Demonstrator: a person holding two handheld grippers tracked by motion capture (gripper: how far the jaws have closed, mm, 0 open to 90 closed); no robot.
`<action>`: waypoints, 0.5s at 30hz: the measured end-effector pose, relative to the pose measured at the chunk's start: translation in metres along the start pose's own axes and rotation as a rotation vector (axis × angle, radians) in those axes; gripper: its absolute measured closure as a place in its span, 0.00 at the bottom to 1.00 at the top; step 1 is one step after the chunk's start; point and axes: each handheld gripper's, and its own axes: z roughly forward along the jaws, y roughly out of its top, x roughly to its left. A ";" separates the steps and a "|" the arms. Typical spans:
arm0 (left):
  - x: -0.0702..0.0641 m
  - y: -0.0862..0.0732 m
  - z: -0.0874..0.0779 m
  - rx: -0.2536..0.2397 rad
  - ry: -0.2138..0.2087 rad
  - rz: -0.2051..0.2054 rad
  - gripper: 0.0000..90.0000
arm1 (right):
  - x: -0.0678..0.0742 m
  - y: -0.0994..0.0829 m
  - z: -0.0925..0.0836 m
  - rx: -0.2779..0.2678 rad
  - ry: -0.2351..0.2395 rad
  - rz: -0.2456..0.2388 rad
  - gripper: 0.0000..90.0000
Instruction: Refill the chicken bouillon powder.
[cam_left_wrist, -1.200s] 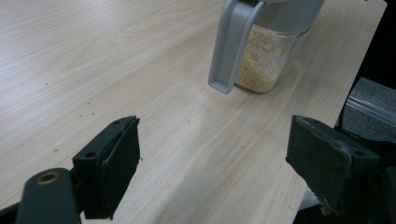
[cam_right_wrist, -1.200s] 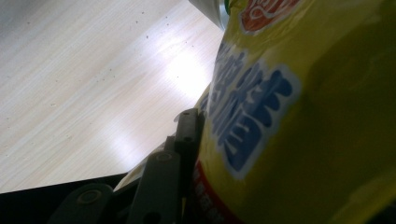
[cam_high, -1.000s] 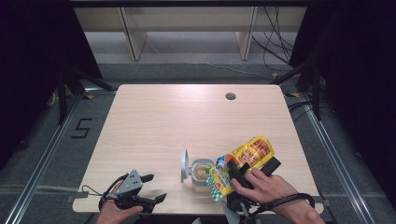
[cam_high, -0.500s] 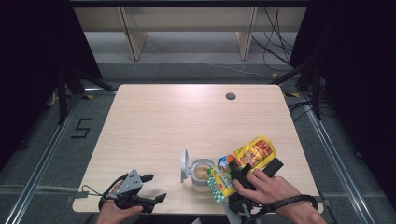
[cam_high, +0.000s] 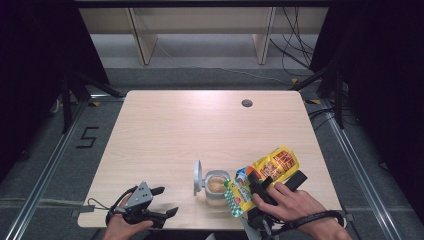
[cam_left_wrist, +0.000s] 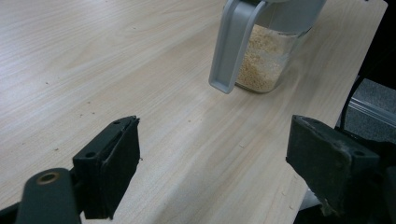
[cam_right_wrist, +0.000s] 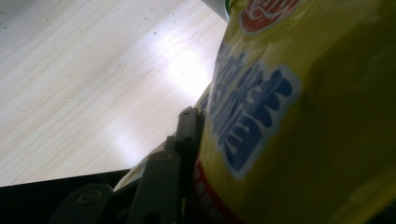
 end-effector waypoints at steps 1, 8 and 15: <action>0.000 0.000 0.000 -0.005 -0.003 -0.011 0.19 | 0.000 0.000 0.000 -0.004 -0.004 0.016 0.80; 0.000 0.000 0.000 -0.003 0.002 -0.010 0.19 | -0.002 0.003 0.002 -0.018 0.002 0.007 0.80; 0.001 -0.001 0.000 -0.003 0.001 -0.016 0.19 | -0.007 0.002 0.005 -0.018 0.000 -0.034 0.80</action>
